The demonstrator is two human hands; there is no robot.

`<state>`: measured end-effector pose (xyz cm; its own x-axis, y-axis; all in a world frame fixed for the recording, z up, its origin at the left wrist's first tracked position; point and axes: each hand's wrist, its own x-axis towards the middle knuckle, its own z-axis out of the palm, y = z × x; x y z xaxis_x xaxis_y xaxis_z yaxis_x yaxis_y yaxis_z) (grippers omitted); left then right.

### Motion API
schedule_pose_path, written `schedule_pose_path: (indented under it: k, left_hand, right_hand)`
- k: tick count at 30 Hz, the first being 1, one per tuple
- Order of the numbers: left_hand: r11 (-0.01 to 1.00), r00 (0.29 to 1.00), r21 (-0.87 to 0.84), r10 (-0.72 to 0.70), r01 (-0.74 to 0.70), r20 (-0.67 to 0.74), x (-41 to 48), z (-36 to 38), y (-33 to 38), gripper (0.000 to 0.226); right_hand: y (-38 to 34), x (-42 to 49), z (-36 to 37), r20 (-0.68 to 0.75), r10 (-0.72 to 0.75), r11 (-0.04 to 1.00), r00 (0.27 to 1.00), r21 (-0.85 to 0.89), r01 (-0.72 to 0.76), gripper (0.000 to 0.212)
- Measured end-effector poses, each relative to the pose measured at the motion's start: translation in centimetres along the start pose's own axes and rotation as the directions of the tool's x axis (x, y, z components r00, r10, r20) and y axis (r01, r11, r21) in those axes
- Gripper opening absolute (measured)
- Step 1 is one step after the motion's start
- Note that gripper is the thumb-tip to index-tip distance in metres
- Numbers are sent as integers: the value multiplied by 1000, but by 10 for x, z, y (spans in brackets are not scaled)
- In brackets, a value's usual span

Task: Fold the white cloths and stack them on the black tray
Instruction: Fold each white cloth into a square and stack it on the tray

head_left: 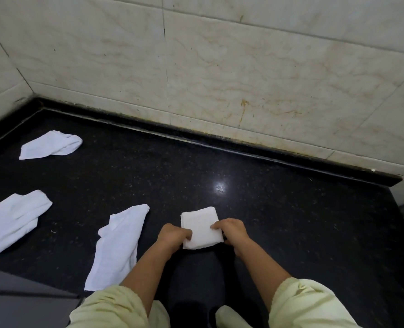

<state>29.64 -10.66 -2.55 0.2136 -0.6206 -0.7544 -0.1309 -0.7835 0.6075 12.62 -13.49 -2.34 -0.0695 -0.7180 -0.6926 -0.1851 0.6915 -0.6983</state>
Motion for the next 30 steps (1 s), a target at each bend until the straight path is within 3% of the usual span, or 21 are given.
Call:
schedule_pose_path:
  k: [3,7,10,15,18,21,25,30]
  left_hand:
    - [985,990,-147,-69,87,126,-7,-8,7,11]
    - [950,952,-257,-99,176,289,-4,-14,10,32]
    - [945,932,-271,-77,182,355,-3,-10,14,34]
    - [980,880,-191,37,62,474,-9,3,35,50]
    - [988,853,-154,104,-27,512,-15,17,47,53]
    - [982,825,-158,176,-107,537,-21,38,59,46]
    - [976,787,-132,216,-171,578,-35,81,73,30]
    - [969,742,-107,241,-225,626,-66,141,82,29]
  right_hand:
    - [-4,-4,-6,86,82,976,993,193,-98,26]
    - [-4,-7,-15,153,121,921,981,350,-169,32]
    - [-3,-12,-20,178,120,897,977,403,-183,28]
    - [-3,-24,-41,164,76,856,984,495,-149,24]
    - [-1,-33,-60,134,45,835,990,539,-111,33]
    - [5,-40,-86,70,16,808,997,586,-54,46]
    - [17,-55,-133,-9,-22,778,1000,628,23,49]
    - [33,-85,-200,-73,-69,756,995,647,100,48]
